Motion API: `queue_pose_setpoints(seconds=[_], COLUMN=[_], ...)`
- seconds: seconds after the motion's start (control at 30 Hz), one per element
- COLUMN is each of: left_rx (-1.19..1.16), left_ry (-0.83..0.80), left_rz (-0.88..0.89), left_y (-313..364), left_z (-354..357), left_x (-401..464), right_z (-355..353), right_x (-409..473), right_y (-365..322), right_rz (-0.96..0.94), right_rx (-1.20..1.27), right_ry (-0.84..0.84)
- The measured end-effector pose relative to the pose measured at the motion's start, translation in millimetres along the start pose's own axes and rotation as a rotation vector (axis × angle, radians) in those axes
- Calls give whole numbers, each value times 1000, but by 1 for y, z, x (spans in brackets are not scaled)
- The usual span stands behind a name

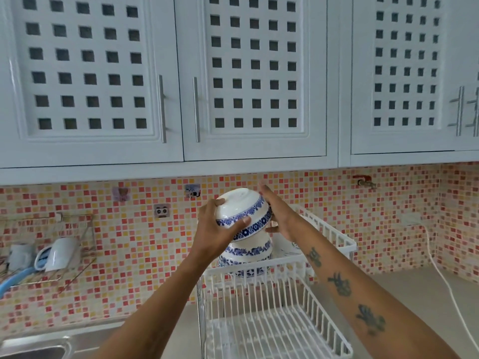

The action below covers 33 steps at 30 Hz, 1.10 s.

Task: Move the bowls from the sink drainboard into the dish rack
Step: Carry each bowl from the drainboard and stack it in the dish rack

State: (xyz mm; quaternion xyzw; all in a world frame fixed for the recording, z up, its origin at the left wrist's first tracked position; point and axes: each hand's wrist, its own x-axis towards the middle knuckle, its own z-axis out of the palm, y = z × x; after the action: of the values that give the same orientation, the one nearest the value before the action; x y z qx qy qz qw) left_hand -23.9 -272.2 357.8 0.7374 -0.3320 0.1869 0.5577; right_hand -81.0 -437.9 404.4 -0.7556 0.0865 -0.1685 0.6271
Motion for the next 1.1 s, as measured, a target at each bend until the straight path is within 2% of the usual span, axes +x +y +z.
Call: queue_pose_setpoints(seconds=[0.13,0.3,0.5,0.67,1.1], left_rx=[136,242,254,307,384], left_ry=[-15,-34,-71,-171,-229], left_rz=[61,102,71,14,-19], left_y=[-7,-18,-30,-36,-43], left_z=[8,20,28,30,36], left_x=[0,1,-1,3,12], right_z=[10,24,26,24,18], right_x=[0,13,18,27,41], right_y=[8,29,49,62,76], right_rz=[70,42,42,34,81], right_rx=[8,62,30,13,71], right_ry=[129,253,270,273,204])
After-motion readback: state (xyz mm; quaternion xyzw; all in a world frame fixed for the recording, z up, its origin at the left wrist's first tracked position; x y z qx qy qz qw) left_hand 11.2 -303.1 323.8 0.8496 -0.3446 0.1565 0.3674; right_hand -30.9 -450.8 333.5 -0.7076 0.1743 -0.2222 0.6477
